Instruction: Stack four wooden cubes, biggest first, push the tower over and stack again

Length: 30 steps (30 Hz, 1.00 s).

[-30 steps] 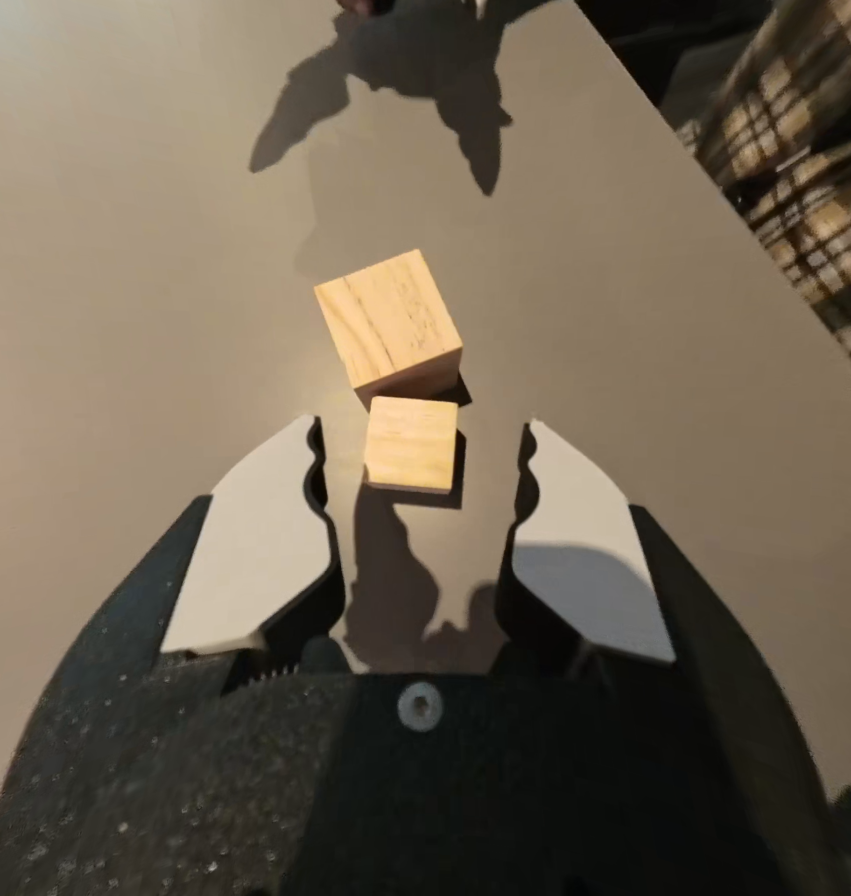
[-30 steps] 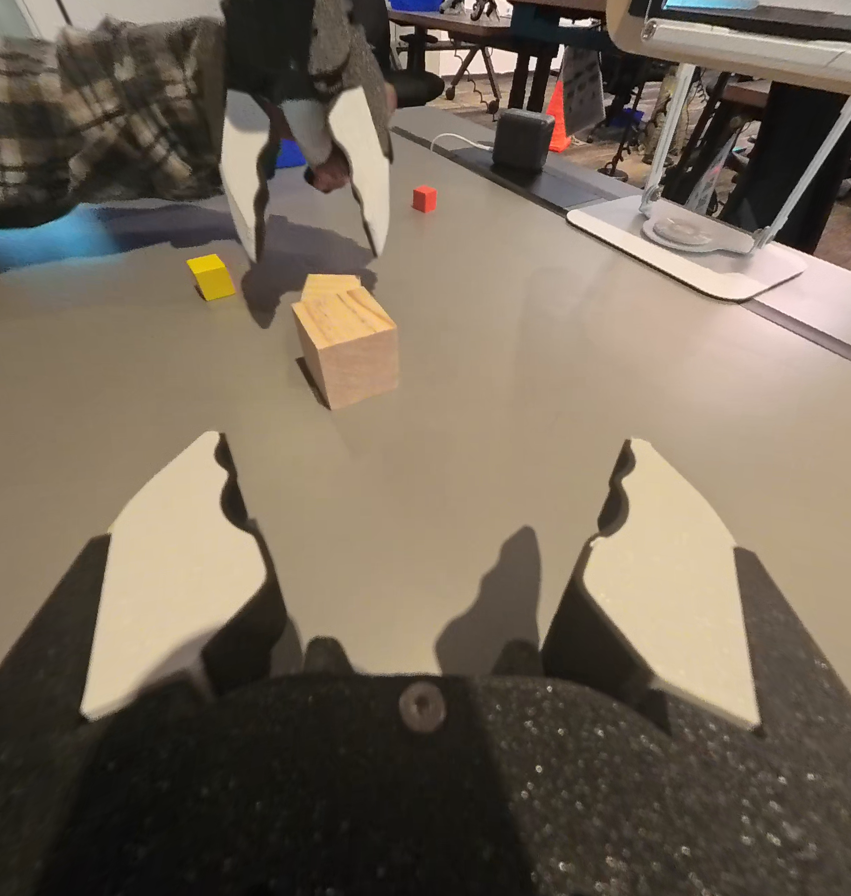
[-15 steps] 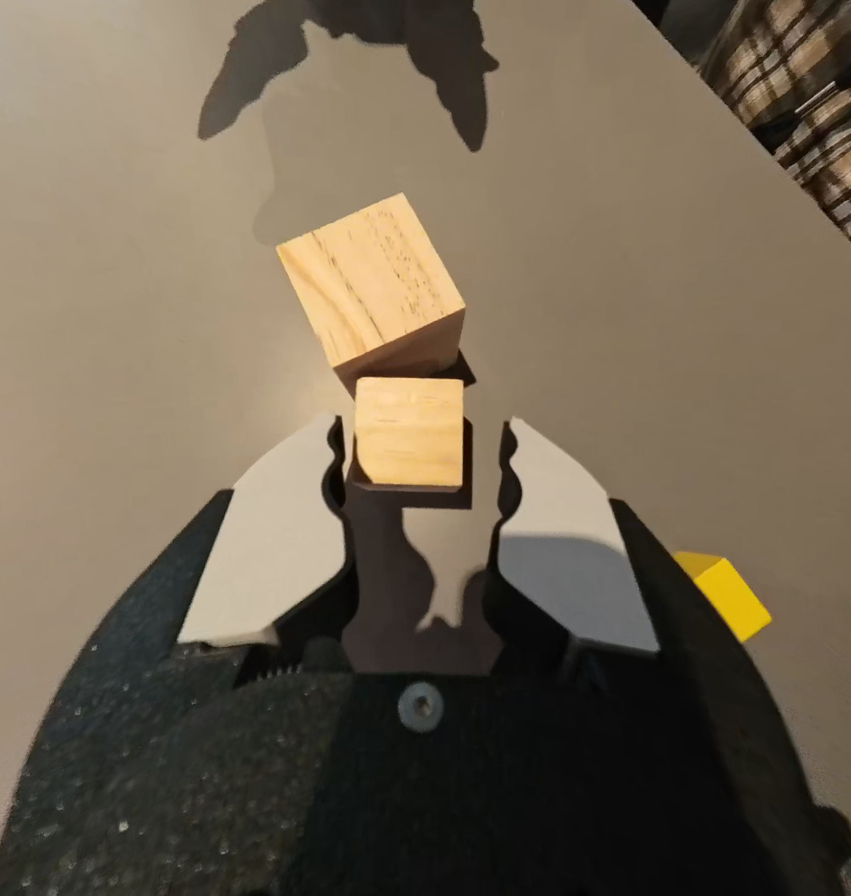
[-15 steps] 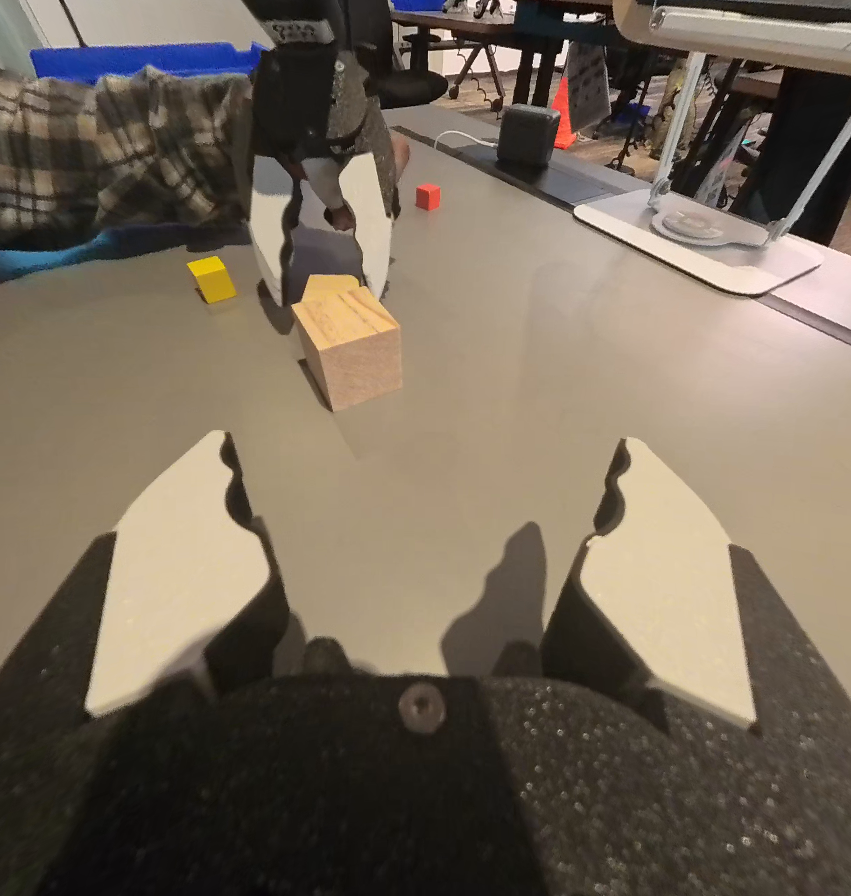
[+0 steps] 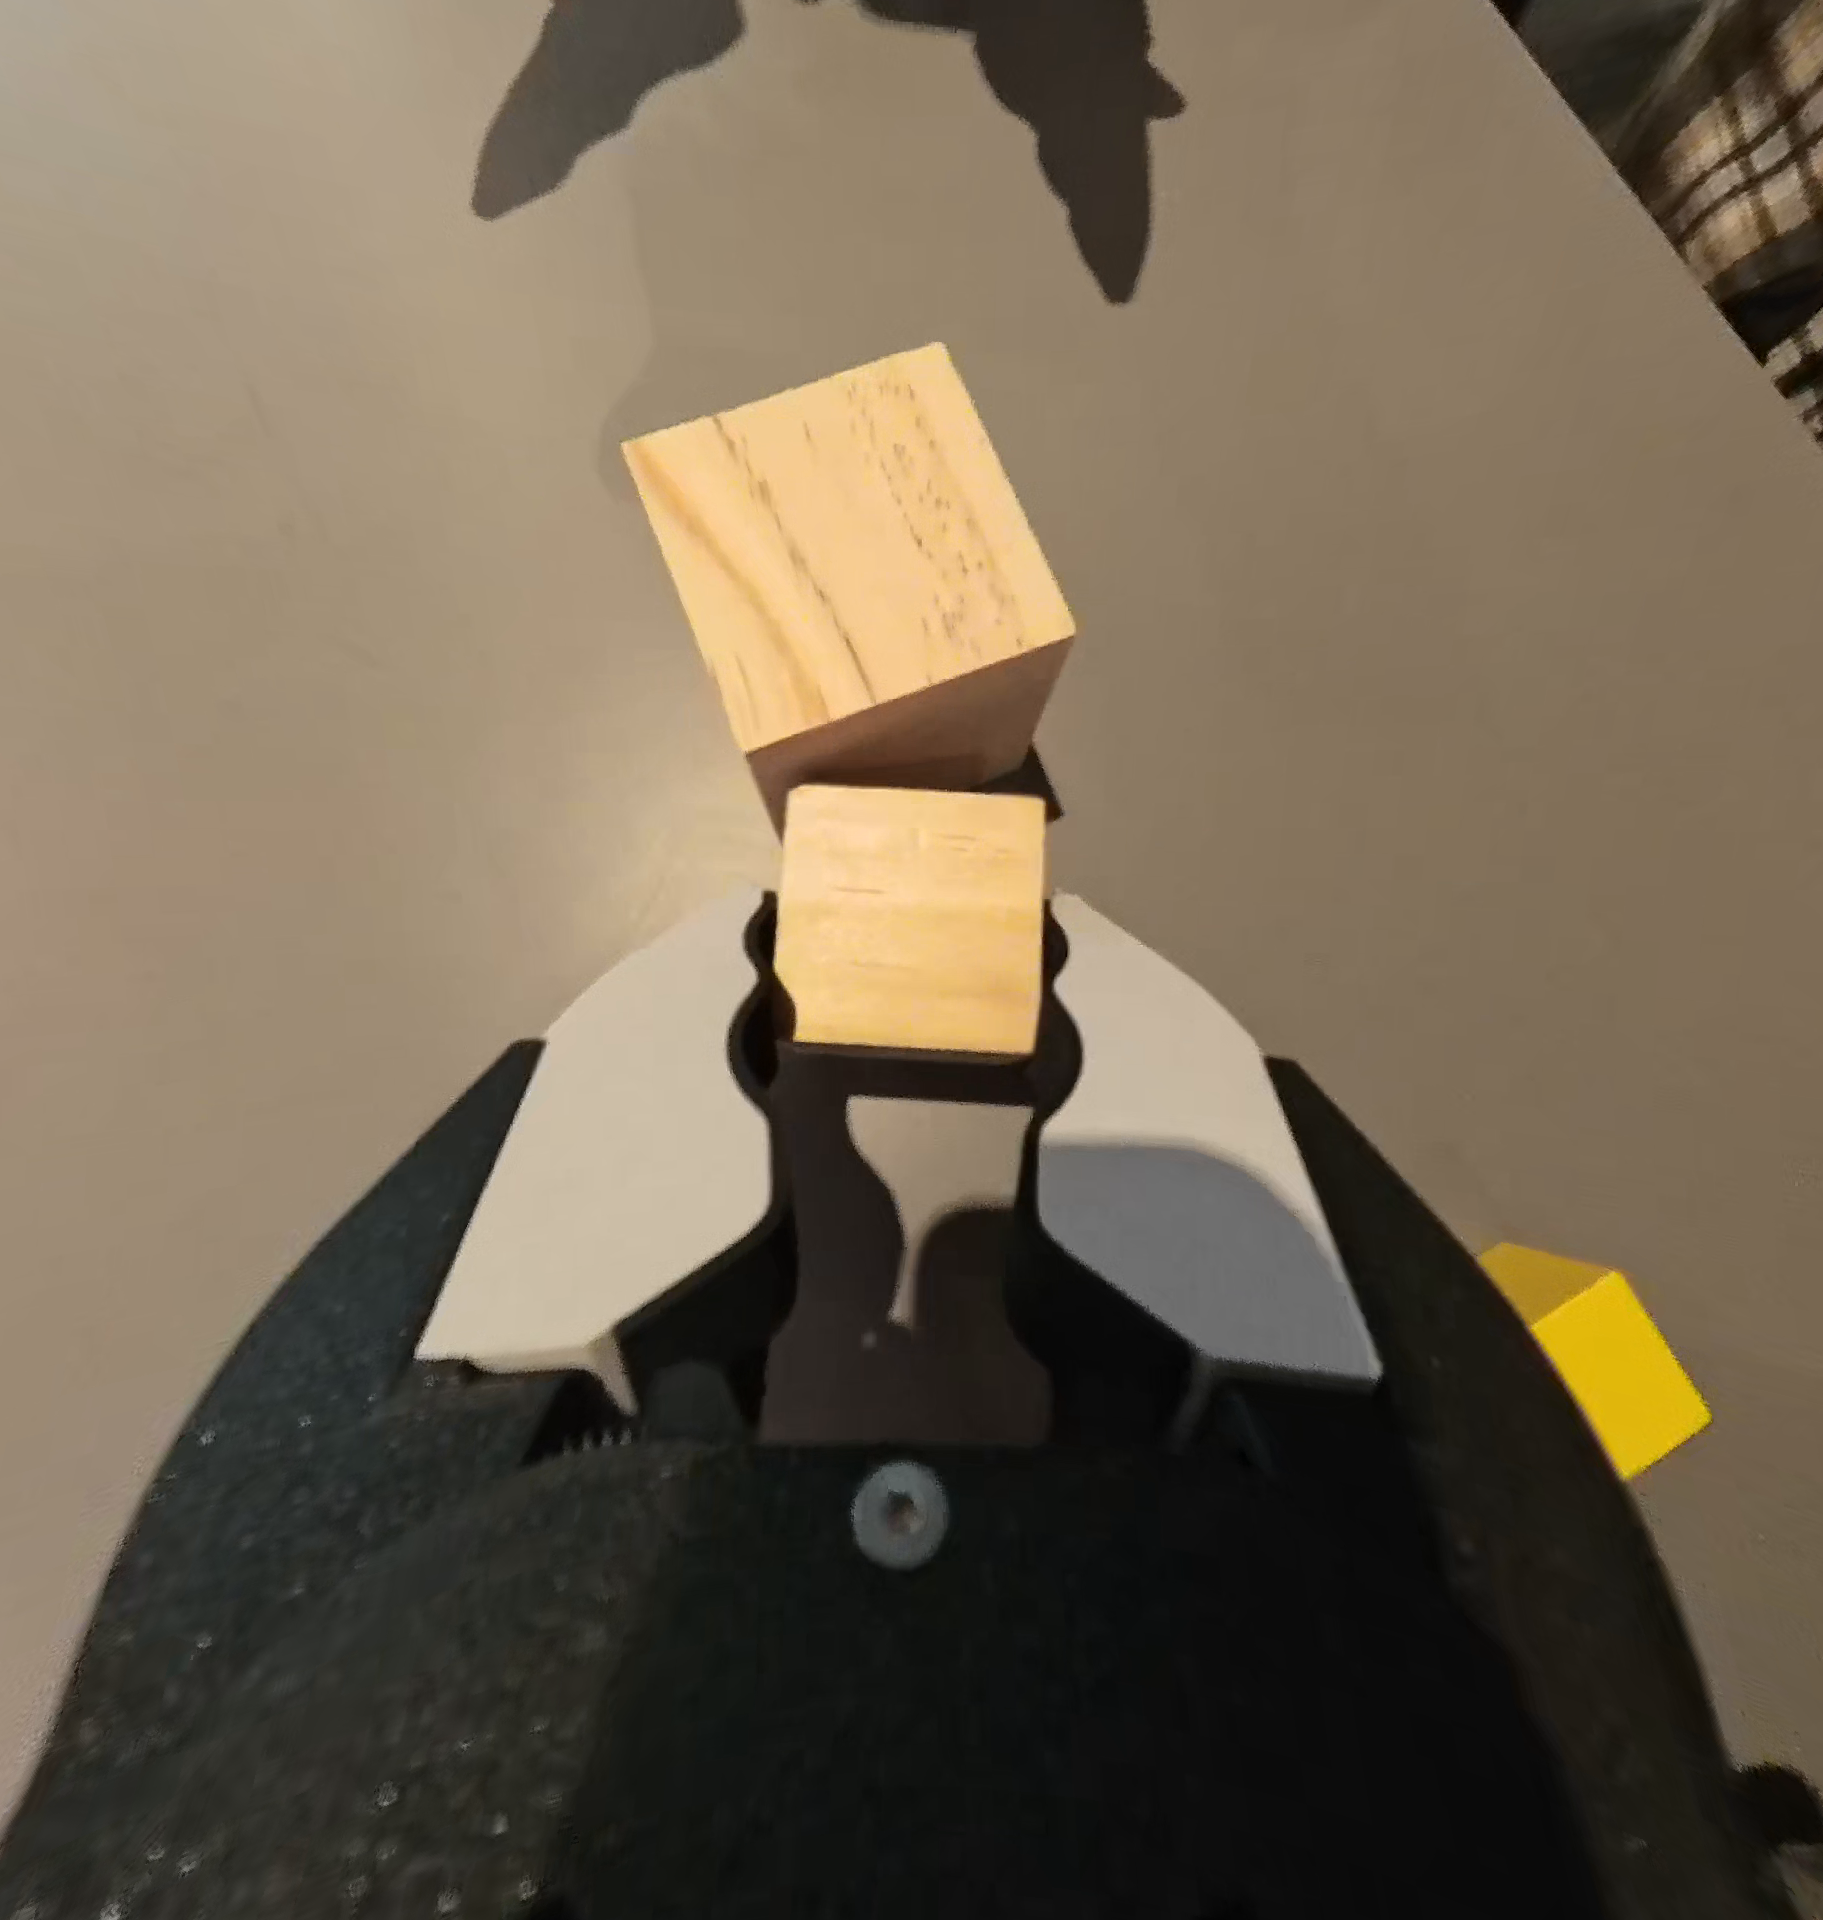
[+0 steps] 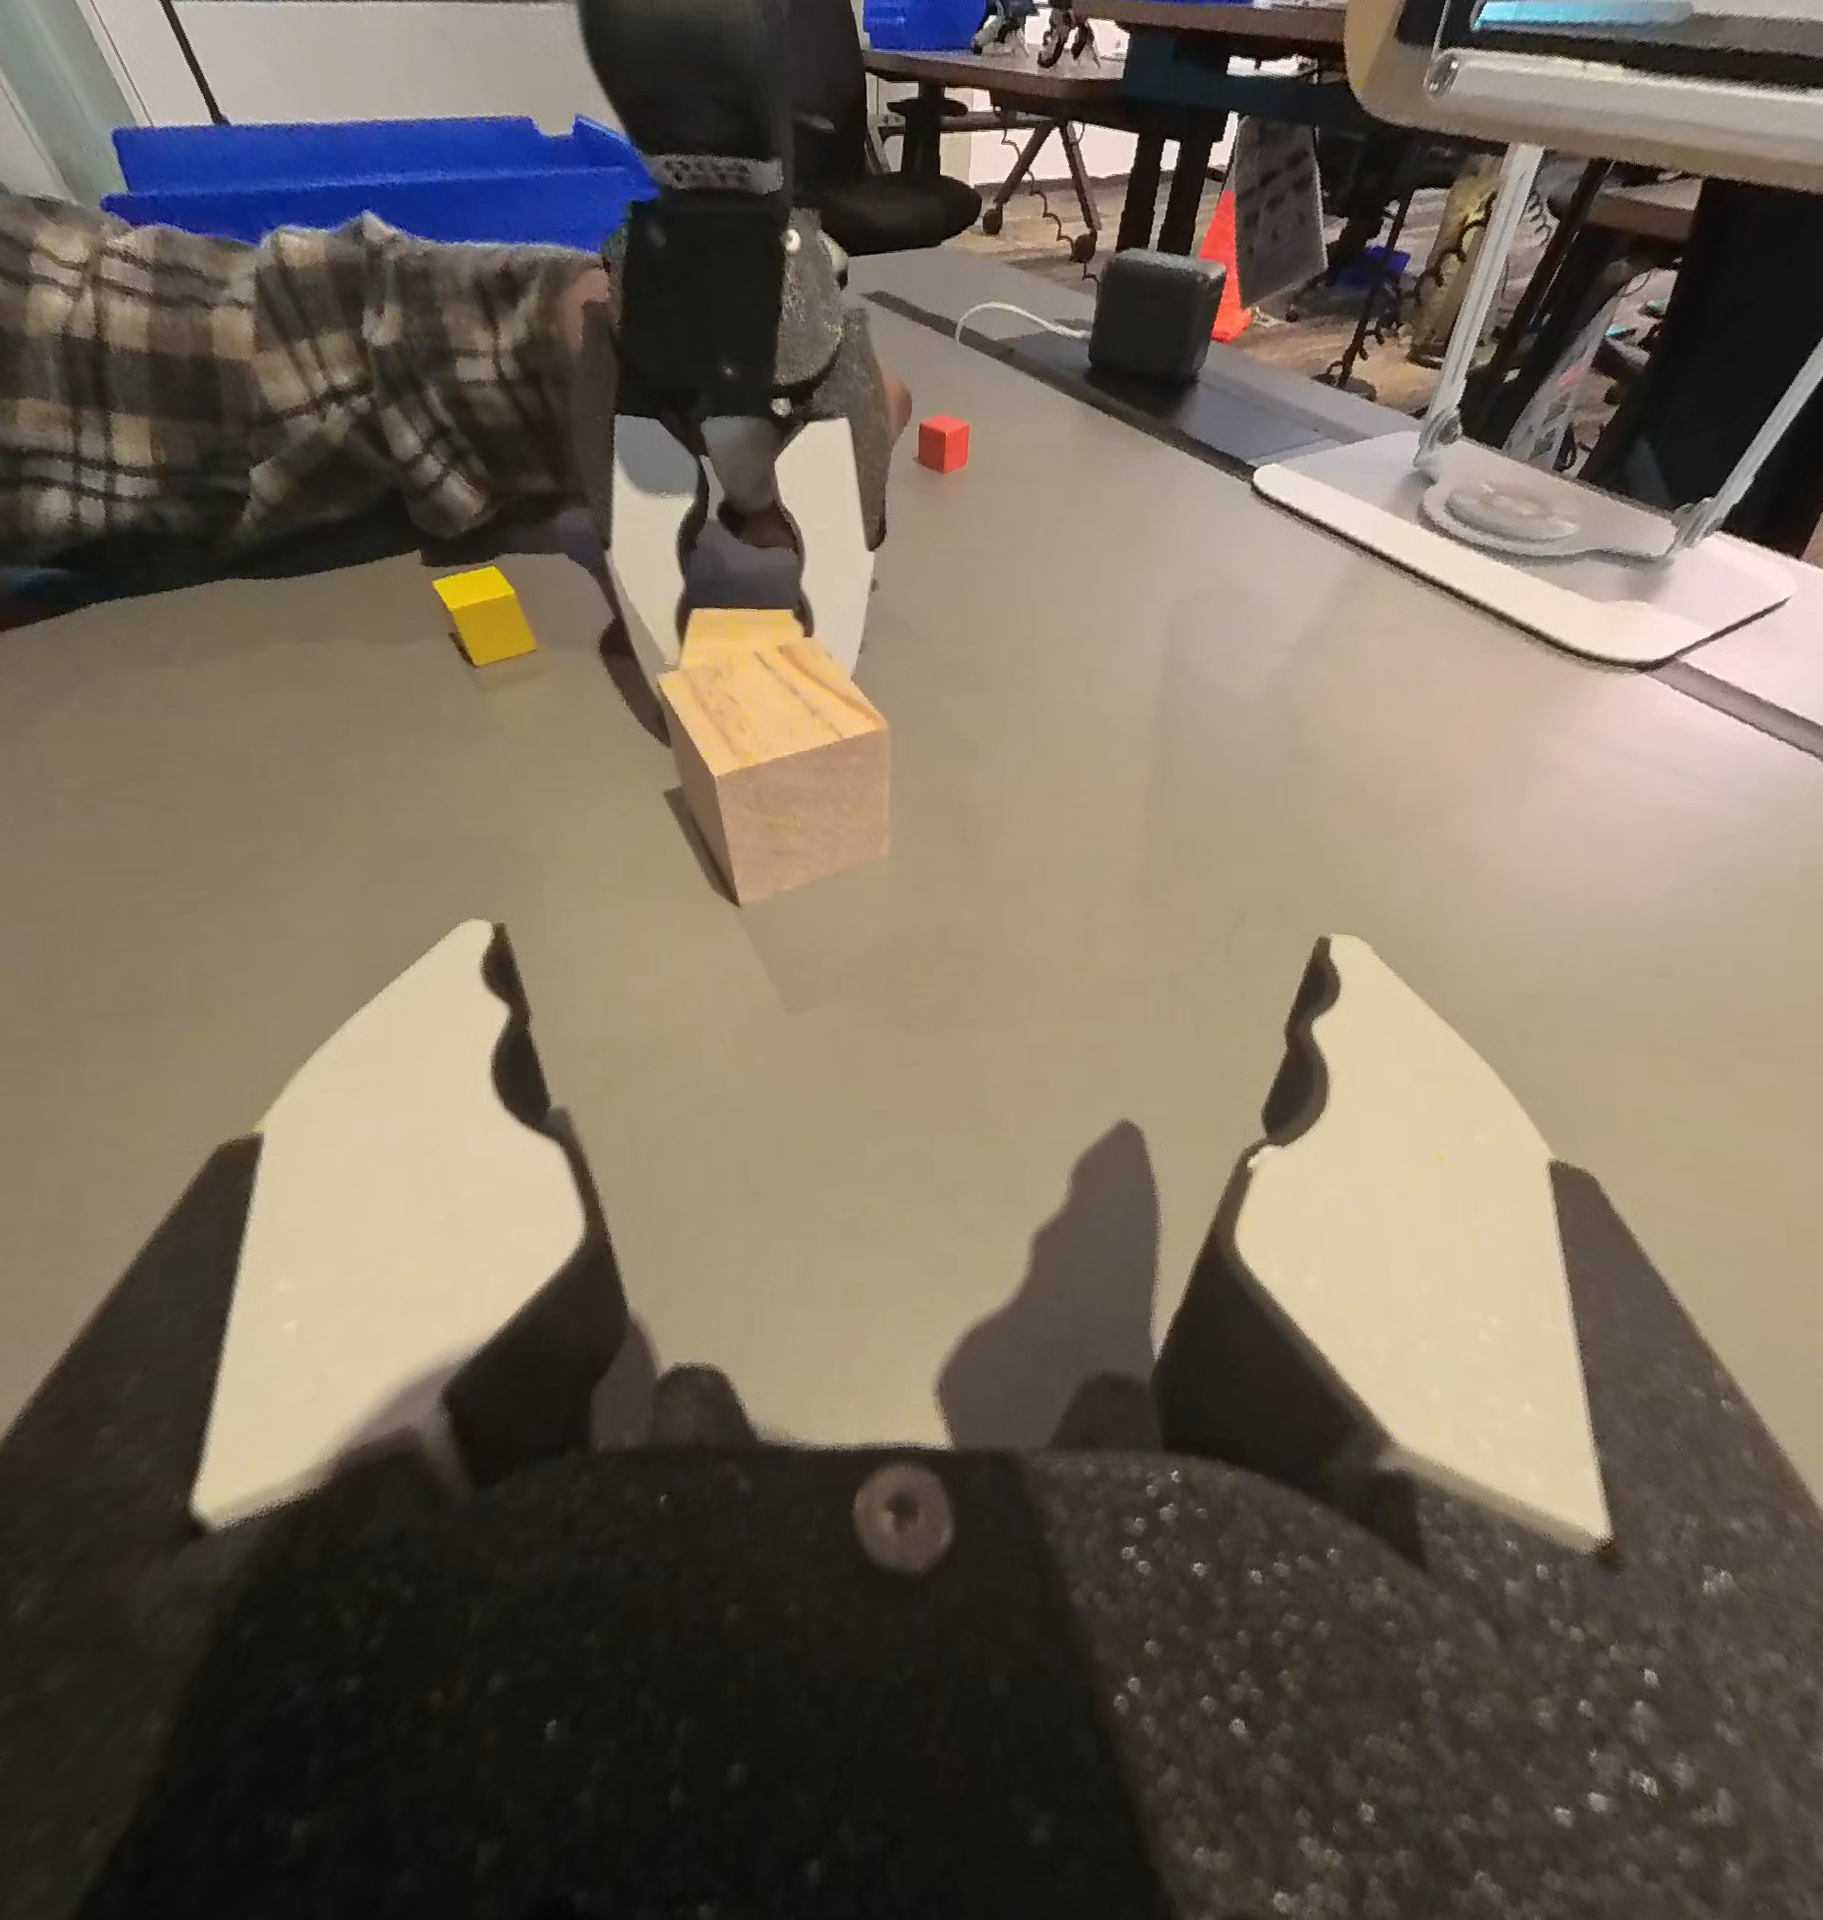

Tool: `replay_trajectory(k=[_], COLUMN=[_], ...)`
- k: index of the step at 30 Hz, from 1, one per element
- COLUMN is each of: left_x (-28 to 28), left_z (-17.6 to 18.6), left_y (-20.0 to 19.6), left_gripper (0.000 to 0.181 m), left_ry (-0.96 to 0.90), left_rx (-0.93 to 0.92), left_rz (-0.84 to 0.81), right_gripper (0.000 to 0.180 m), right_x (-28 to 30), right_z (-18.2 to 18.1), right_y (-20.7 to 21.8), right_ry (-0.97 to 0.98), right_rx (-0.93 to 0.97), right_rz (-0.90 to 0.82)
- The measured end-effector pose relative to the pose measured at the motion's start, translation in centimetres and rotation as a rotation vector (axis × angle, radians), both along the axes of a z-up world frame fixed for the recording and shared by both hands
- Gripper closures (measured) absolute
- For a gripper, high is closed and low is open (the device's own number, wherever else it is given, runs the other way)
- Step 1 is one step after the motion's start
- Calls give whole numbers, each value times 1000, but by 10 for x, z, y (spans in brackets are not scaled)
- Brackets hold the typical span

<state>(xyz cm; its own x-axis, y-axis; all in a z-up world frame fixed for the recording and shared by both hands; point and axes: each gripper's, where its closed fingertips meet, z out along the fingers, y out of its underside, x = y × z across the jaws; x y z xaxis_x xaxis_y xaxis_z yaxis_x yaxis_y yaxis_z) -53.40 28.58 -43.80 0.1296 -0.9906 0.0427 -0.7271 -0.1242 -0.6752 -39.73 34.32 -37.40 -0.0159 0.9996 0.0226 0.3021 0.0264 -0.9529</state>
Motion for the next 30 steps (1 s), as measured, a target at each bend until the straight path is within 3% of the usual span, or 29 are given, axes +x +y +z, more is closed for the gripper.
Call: replay_trajectory(k=[6, 14, 20, 30], left_x=[-8, -13, 24, 57], left_z=[31, 97, 116, 96], left_y=[6, 11, 10, 26], left_gripper=[136, 136, 136, 136], left_ry=[-80, -154, -255, -327], left_rx=[-40, 67, 89, 64], left_rz=[223, 523, 518, 469], right_gripper=[48, 50, 51, 53], right_x=[2, 3, 5, 9], right_z=[6, 15, 17, 22], right_y=[1, 5, 1, -2], right_ry=[23, 59, 55, 79], right_rx=[5, 3, 11, 6], right_rz=[-9, -18, -6, -3])
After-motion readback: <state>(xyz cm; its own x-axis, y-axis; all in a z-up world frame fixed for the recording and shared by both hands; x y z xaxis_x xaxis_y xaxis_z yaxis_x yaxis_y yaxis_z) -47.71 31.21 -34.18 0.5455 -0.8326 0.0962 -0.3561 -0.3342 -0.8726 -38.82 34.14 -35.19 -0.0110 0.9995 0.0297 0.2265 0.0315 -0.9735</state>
